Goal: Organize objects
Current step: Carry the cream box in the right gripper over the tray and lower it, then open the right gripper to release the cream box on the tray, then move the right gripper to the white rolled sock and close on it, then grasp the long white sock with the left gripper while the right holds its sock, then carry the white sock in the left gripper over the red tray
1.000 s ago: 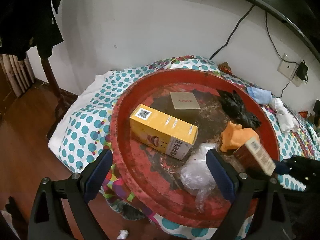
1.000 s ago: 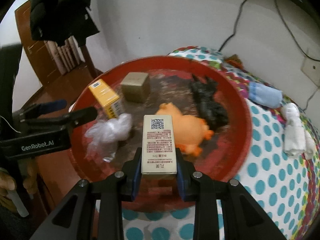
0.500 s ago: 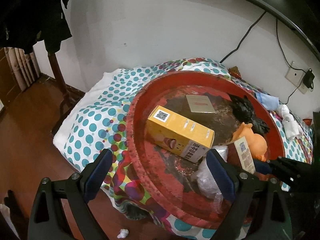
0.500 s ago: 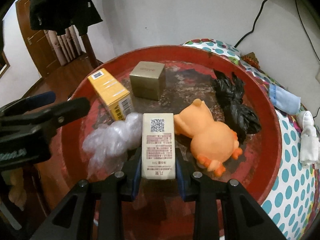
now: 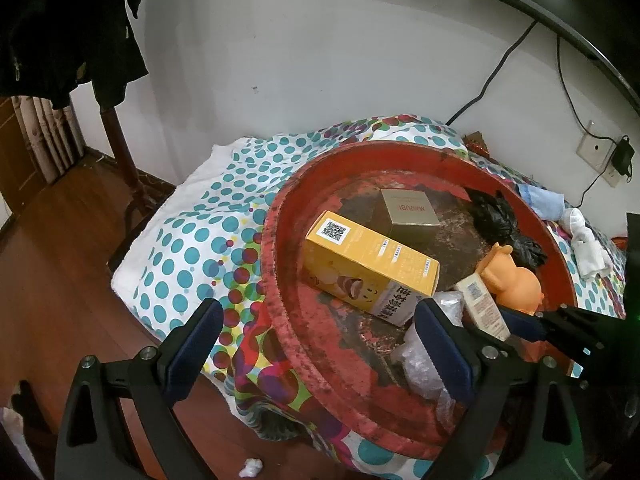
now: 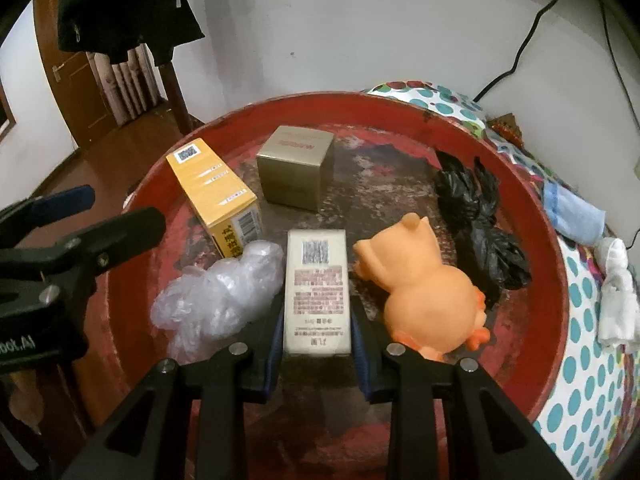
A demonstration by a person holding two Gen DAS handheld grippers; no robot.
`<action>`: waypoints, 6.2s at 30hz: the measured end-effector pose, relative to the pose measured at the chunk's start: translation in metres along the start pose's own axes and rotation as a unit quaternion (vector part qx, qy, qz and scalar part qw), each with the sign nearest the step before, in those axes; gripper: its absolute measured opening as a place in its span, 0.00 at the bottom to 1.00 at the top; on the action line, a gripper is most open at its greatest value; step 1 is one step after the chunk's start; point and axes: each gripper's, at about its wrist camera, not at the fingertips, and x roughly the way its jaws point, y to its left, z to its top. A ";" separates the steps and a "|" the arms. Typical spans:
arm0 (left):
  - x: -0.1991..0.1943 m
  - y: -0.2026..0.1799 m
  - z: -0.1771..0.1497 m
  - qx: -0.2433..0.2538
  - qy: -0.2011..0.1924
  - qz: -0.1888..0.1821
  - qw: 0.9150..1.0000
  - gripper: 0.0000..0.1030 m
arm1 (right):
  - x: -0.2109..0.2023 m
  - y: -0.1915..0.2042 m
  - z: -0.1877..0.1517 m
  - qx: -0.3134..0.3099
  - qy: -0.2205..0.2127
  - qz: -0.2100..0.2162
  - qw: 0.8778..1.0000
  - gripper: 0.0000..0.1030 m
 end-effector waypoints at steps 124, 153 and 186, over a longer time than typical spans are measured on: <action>0.088 -0.407 0.012 0.190 0.054 -0.110 0.974 0.98 | -0.076 -0.339 -0.163 0.234 -0.033 -0.185 0.954 0.32; 0.066 -0.401 -0.019 0.219 0.059 -0.122 0.966 0.29 | -0.075 -0.339 -0.163 0.235 -0.033 -0.184 0.954 0.32; 0.010 -0.322 -0.048 0.240 0.083 -0.134 0.958 0.29 | -0.074 -0.339 -0.162 0.234 -0.032 -0.187 0.953 0.33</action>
